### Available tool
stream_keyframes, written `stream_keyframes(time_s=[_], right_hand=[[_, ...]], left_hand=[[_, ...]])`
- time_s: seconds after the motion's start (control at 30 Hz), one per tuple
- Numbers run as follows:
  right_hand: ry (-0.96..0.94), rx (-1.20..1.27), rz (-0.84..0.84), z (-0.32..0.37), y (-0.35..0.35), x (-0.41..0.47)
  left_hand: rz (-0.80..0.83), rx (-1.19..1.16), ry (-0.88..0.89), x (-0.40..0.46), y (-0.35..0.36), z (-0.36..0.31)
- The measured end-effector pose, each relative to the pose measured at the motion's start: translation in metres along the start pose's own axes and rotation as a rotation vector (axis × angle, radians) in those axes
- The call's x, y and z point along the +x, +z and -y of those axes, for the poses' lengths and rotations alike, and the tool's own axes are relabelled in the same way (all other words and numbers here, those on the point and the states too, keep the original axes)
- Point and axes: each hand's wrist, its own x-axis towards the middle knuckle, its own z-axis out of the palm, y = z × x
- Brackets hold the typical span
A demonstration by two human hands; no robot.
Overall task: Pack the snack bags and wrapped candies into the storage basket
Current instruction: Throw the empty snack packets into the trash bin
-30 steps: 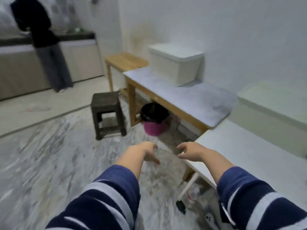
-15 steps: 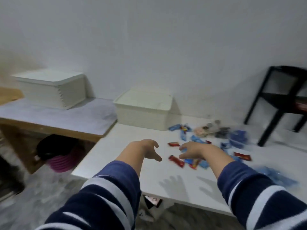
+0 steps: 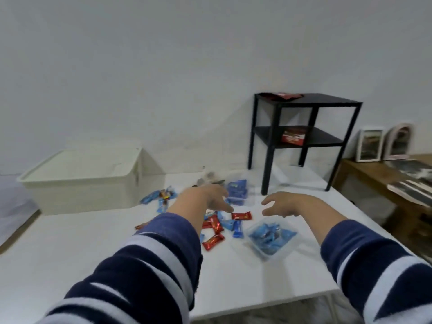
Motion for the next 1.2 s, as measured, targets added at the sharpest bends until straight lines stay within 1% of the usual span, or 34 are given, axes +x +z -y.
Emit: stream_keyframes(time_s=[0.07,0.2,0.37,0.47,0.57,0.67,0.73,0.8,0.9,1.03,1.1,1.2], right_hand=[[0.033,0.026,-0.035,-0.026,-0.018,0.007],[0.111,0.064,-0.107,-0.071,-0.057,0.025],[0.175,0.111,-0.183,-0.113,-0.106,0.048],[0.172,0.126,-0.269,-0.137,-0.129,0.075],[0.164,0.177,-0.292,-0.156,-0.143,0.101],[0.122,0.187,-0.345,-0.171,-0.157,0.134],[0.09,0.195,-0.416,-0.179,-0.169,0.159],[0.05,0.195,-0.491,-0.187,-0.181,0.186],[0.009,0.191,-0.561,-0.193,-0.2,0.223],[-0.039,0.179,-0.619,-0.191,-0.22,0.268],[-0.073,0.138,-0.615,-0.184,-0.223,0.286],[-0.07,0.007,-0.539,-0.173,-0.223,0.307]], left_hand=[[-0.014,0.04,0.047,0.028,-0.018,-0.024],[-0.058,-0.037,0.144,0.083,-0.066,-0.071],[-0.248,-0.056,0.34,0.143,-0.137,-0.138],[-0.375,-0.104,0.454,0.167,-0.172,-0.173],[-0.449,-0.168,0.532,0.191,-0.195,-0.196],[-0.559,-0.143,0.52,0.22,-0.213,-0.212],[-0.644,-0.12,0.495,0.241,-0.221,-0.221],[-0.681,-0.107,0.471,0.263,-0.225,-0.228],[-0.671,-0.098,0.408,0.295,-0.231,-0.236],[-0.633,0.001,0.285,0.334,-0.241,-0.242],[-0.591,0.015,0.239,0.344,-0.239,-0.241],[-0.566,0.091,0.178,0.349,-0.232,-0.238]])
